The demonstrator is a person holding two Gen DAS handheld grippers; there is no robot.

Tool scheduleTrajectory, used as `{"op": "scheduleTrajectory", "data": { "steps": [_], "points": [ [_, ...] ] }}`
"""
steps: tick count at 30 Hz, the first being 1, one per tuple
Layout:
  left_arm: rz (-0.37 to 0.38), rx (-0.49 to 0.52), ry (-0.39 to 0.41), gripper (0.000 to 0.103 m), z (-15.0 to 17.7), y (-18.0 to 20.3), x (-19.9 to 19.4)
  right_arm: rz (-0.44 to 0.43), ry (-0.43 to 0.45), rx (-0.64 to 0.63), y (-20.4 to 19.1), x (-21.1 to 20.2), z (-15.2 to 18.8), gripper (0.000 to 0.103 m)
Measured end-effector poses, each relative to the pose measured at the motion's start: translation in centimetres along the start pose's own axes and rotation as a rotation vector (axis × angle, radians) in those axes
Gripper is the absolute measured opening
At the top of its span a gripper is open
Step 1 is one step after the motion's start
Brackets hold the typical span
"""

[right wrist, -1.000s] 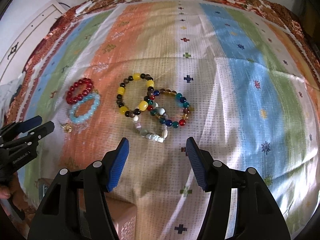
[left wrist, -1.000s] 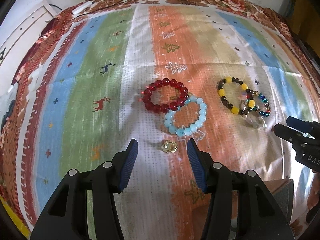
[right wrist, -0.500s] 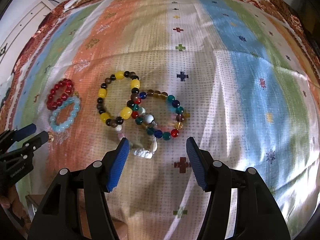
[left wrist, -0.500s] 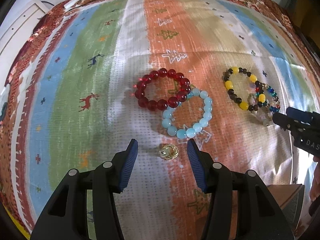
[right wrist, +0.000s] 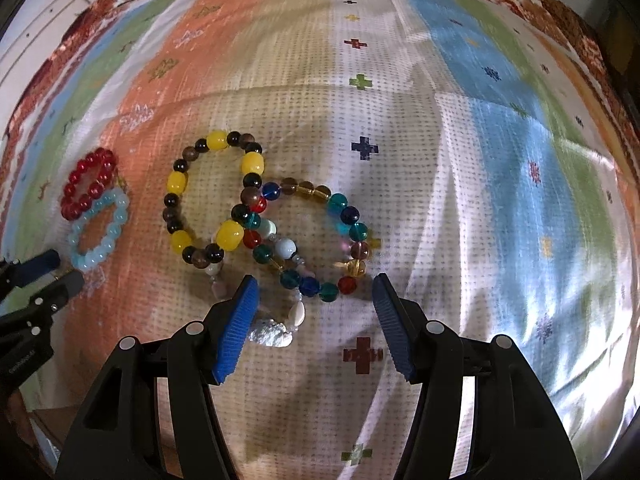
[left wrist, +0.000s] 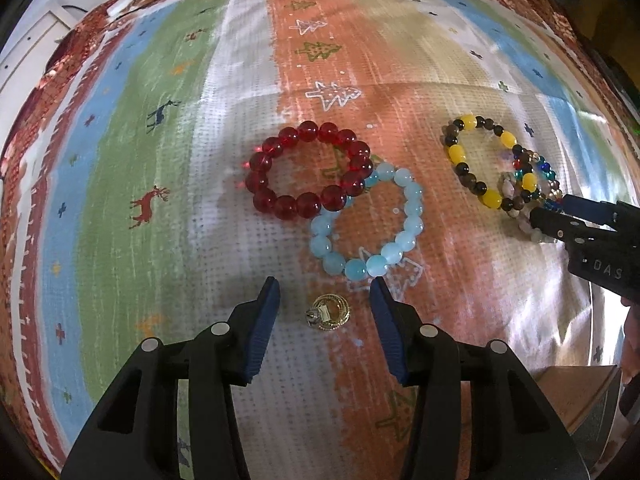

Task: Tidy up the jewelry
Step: 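Grasp the multicolour bead bracelet with the right gripper while the left gripper grasps the gold charm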

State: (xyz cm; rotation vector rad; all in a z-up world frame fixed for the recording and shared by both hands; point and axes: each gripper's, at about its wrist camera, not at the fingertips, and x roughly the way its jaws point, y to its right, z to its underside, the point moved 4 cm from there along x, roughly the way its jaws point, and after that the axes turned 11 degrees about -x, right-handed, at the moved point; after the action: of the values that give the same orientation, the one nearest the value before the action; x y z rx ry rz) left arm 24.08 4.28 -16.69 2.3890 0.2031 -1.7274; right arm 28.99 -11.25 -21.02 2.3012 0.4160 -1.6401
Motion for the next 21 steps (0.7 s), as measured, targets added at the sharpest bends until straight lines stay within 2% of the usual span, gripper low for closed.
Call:
{"op": "scheduleTrajectory", "data": {
  "steps": [3,5,7,11,12,13,21],
  "points": [
    [-0.015,0.014,0.001,0.044,0.2,0.1,0.2,-0.017,-0.002,0.004,0.1,0.2,0.0,0.059],
    [-0.019,0.013,-0.003,0.035,0.2,0.1,0.2,-0.020,-0.005,0.006,0.1,0.2,0.0,0.054],
    [-0.006,0.014,-0.014,0.018,0.3,0.2,0.2,-0.019,-0.008,0.013,0.4,0.2,0.0,0.041],
    [-0.017,0.063,-0.013,0.017,0.7,0.9,0.2,-0.044,-0.009,0.010,0.6,0.2,0.3,0.028],
    [-0.018,0.066,-0.014,0.017,0.7,1.0,0.2,-0.053,-0.009,0.010,0.5,0.3,0.3,0.024],
    [-0.014,0.061,-0.015,0.017,0.7,0.9,0.2,-0.066,-0.012,0.010,0.5,0.3,0.4,0.015],
    [0.028,0.027,-0.001,0.016,0.7,0.6,-1.2,-0.102,0.002,0.009,0.5,-1.0,1.6,0.014]
  ]
}}
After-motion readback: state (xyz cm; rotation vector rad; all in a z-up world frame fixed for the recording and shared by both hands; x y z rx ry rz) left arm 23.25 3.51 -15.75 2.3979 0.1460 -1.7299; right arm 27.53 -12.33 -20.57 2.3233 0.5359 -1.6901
